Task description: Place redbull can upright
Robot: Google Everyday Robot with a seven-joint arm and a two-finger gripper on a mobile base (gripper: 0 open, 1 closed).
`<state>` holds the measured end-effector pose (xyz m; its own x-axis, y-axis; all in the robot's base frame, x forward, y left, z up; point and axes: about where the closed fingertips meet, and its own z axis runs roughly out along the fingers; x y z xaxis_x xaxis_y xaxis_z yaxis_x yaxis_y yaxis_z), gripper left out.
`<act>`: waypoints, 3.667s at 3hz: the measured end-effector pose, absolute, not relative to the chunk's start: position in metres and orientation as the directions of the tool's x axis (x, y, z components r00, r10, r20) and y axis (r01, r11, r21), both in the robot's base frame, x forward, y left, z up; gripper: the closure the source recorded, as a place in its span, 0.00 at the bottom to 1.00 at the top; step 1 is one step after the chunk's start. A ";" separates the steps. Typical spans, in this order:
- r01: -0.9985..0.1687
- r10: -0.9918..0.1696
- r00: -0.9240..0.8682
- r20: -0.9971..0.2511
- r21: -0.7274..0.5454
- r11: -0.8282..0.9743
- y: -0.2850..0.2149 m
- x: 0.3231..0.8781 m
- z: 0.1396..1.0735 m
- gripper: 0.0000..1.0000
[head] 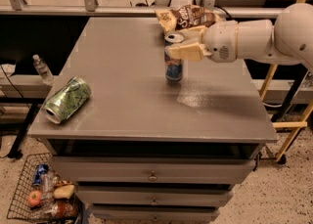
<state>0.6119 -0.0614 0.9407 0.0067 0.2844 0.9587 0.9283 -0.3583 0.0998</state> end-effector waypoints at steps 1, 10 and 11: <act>0.929 0.251 0.001 0.968 0.092 -0.358 -0.060 0.612 0.927 1.00; 0.920 0.263 0.083 0.961 0.028 -0.391 -0.089 0.599 0.929 0.00; 0.915 0.272 0.094 0.958 0.025 -0.403 -0.106 0.596 0.934 0.00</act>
Offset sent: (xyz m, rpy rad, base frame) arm 0.0047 -0.0035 -0.0440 0.0900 -0.0294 -0.0037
